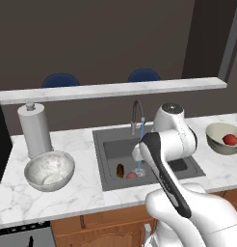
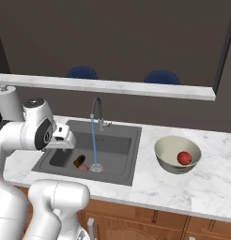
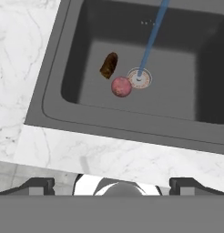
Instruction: Pick the onions from the sink and place them in one bowl. Place the sweet potato in the other bowl. Then turn off the sink faucet.
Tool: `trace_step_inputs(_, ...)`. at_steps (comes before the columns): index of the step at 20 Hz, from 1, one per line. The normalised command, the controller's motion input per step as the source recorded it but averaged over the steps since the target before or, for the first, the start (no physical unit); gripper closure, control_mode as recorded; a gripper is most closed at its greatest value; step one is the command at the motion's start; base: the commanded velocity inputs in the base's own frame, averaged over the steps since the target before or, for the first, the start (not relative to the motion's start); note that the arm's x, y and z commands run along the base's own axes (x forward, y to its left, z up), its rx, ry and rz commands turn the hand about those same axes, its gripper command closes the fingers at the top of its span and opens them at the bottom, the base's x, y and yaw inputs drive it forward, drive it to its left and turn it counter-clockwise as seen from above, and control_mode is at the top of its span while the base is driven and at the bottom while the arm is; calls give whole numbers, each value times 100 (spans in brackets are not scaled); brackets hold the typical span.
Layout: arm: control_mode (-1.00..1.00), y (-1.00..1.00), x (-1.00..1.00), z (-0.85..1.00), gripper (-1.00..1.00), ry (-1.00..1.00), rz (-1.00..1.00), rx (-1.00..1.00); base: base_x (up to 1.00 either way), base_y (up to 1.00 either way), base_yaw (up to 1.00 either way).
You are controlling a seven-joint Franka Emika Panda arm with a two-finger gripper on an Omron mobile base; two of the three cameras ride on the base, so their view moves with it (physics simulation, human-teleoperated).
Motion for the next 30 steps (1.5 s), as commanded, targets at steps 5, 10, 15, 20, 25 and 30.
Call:
trace_step_inputs(5,-100,0,6,-27,-100,-5,-3,0,0,0,0)
trace_step_inputs(10,-100,0,22,-44,-100,-5,-8,0,0,0,0)
trace_step_inputs(15,-100,-1,33,-26,-100,-1,-6,2,0,0,0)
trace_step_inputs(20,-100,0,46,-13,-100,0,-1,7,0,0,0)
trace_step_inputs(25,-100,0,35,-16,-100,1,0,8,0,0,0)
trace_step_inputs(30,-100,0,28,-13,-100,11,0,0,0,0,0)
